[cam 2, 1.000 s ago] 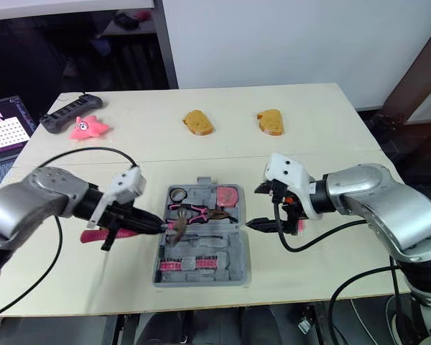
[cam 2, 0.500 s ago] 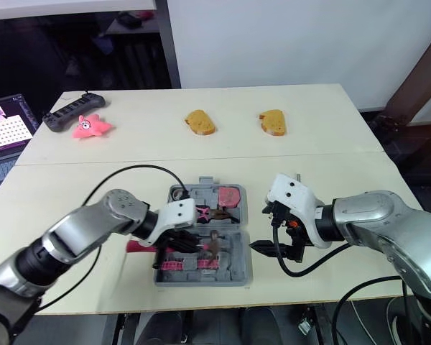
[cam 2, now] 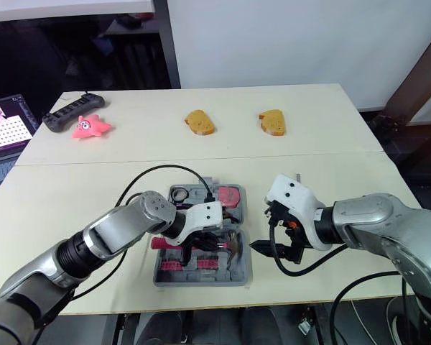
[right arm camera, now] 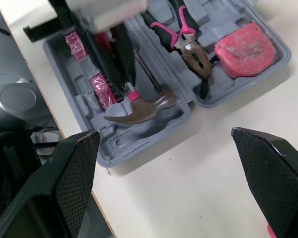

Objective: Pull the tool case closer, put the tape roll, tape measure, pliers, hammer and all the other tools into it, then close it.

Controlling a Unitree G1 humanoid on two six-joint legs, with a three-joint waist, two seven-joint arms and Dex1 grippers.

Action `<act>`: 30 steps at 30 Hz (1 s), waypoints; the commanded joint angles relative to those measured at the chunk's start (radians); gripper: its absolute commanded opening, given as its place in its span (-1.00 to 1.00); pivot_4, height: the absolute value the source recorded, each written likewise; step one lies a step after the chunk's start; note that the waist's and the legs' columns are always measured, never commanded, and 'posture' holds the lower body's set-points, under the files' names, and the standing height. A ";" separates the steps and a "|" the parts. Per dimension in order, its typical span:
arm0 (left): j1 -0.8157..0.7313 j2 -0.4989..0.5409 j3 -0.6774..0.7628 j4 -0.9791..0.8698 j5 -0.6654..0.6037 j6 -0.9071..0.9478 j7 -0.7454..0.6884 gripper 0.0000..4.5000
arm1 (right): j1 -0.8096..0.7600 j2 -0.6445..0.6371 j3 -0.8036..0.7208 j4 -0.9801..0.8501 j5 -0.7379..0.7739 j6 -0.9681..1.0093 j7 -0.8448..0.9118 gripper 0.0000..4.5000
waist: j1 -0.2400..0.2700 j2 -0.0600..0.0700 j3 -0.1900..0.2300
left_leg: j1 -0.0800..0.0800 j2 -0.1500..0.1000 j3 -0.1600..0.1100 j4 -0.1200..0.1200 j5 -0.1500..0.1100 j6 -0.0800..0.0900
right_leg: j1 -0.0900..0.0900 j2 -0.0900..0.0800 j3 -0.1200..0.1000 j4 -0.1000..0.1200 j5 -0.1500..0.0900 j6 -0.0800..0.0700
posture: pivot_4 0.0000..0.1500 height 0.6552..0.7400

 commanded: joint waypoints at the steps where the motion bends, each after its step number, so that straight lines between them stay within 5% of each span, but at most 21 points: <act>1: -0.006 -0.012 -0.009 0.010 0.026 -0.029 0.007 -0.98 | -0.008 -0.003 -0.021 -0.013 0.019 -0.010 -0.016 1.00 | 0.000 0.000 0.000 | 0.000 0.000 0.000 0.000 0.000 0.000 | 0.000 0.000 0.000 0.000 0.000 0.000 | 1.00 1.00; 20: 0.006 -0.089 0.005 0.049 0.043 -0.004 0.060 -0.98 | -0.057 -0.002 -0.005 0.031 0.047 -0.015 -0.061 1.00 | 0.001 0.000 0.000 | 0.000 0.000 0.000 0.000 0.000 0.000 | 0.001 0.000 0.000 0.000 0.000 0.000 | 1.00 1.00; 27: -0.012 -0.027 0.059 -0.018 0.017 0.054 0.047 0.50 | -0.064 0.009 0.002 0.037 0.056 -0.022 -0.064 1.00 | -0.002 0.000 0.000 | 0.001 0.000 0.000 0.000 0.000 0.000 | 0.002 0.000 0.000 0.000 0.000 0.000 | 1.00 1.00; 30: -0.008 0.036 0.119 -0.082 -0.026 0.098 0.025 0.50 | -0.058 0.015 -0.007 0.035 0.075 -0.024 -0.061 1.00 | -0.003 0.000 0.000 | 0.001 0.000 0.000 0.000 0.000 0.000 | 0.001 0.000 0.000 0.000 0.000 0.000 | 1.00 1.00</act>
